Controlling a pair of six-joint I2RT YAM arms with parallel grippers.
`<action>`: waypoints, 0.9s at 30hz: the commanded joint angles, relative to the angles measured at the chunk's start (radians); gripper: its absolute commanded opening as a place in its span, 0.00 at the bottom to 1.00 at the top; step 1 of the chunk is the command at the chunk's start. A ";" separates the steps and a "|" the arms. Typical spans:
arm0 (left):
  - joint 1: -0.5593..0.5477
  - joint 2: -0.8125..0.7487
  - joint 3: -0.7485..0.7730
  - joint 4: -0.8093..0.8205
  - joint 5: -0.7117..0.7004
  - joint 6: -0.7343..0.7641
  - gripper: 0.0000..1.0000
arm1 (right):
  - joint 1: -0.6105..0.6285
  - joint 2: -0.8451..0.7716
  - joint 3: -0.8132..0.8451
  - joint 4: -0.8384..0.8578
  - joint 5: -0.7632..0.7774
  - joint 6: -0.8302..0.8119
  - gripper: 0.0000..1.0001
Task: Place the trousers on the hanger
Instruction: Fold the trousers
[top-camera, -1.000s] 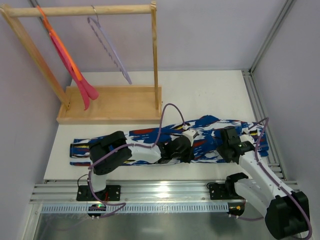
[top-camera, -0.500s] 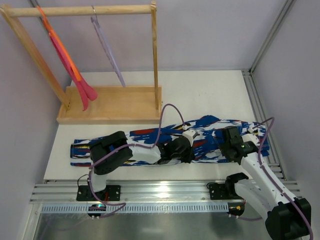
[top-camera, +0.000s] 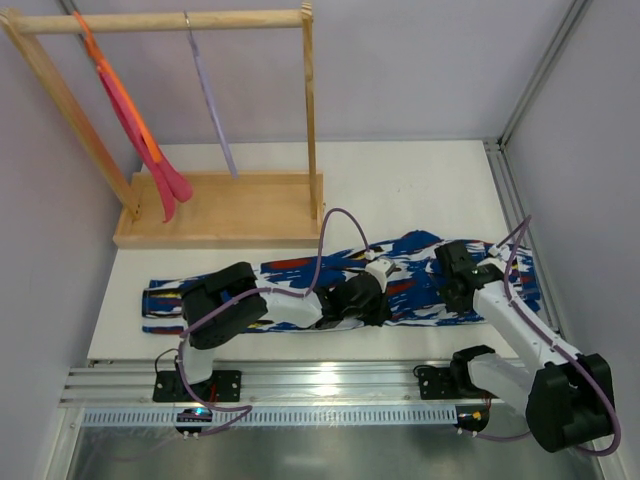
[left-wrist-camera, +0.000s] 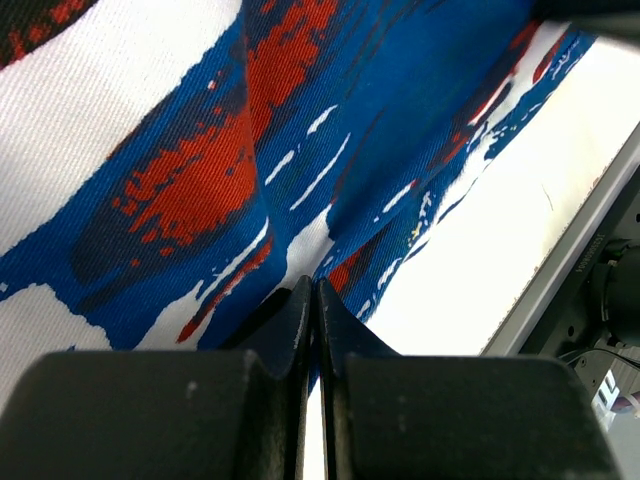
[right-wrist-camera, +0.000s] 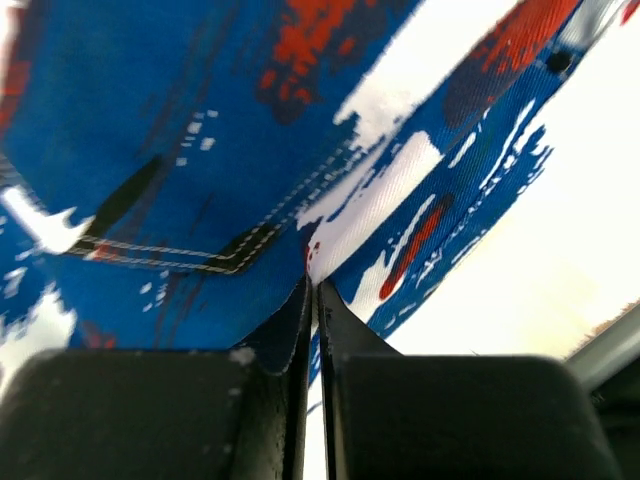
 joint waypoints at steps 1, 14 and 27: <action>-0.013 0.064 -0.025 -0.080 -0.004 0.004 0.00 | 0.005 -0.013 0.136 -0.140 0.086 -0.083 0.04; -0.011 0.080 -0.054 -0.065 -0.024 -0.041 0.00 | 0.135 -0.044 0.115 -0.326 0.132 0.084 0.04; 0.007 0.020 -0.087 -0.093 -0.003 -0.024 0.00 | 0.138 0.148 0.239 -0.420 0.243 0.122 0.48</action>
